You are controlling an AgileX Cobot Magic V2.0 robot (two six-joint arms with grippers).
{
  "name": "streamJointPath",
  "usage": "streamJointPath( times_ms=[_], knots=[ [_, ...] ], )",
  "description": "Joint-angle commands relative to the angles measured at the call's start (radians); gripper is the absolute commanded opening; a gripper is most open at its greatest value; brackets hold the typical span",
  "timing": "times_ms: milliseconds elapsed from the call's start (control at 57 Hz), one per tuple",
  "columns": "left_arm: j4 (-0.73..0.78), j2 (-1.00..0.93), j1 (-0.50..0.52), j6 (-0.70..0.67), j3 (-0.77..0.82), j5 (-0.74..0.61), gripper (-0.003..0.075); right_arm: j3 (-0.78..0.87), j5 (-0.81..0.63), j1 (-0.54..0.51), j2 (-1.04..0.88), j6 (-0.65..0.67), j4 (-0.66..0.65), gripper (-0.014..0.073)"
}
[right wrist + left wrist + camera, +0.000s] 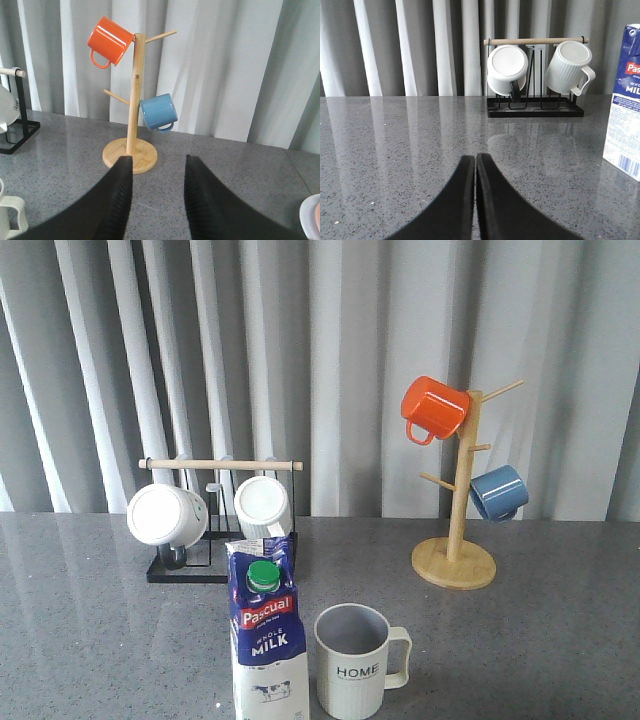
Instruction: Place milk next to cup
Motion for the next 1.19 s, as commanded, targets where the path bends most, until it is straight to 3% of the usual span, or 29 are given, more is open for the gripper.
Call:
streamJointPath(
  times_ms=[0, 474, 579, 632, 825, 895, 1175],
  knots=[
    [-0.007, -0.010, -0.001, -0.009, -0.014, -0.072, -0.0007, -0.027, -0.057, 0.002, -0.003, -0.001, 0.008, 0.0265],
    [-0.007, -0.010, -0.001, -0.009, -0.014, -0.072, -0.0007, -0.027, -0.057, 0.001, -0.003, -0.002, 0.007, 0.0265],
    [-0.007, -0.010, -0.001, -0.009, -0.014, -0.072, -0.0007, -0.027, -0.059, 0.001, -0.003, 0.014, -0.067, 0.0265],
    [-0.007, -0.010, -0.001, -0.009, -0.014, -0.072, -0.0007, -0.027, -0.049, 0.001, -0.003, 0.070, -0.129, 0.0265],
    [-0.007, -0.010, -0.001, -0.009, -0.014, -0.072, -0.0007, -0.027, -0.023, 0.001, -0.017, 0.558, -0.513, 0.0265],
    [-0.007, -0.010, -0.001, -0.009, -0.014, -0.072, -0.0007, -0.018, -0.018, 0.004, -0.034, 0.676, -0.605, 0.0265],
    [-0.007, -0.010, -0.001, -0.009, -0.014, -0.072, -0.0007, 0.369, -0.373, 0.079, -0.279, 0.693, -0.633, 0.0265]
  ],
)
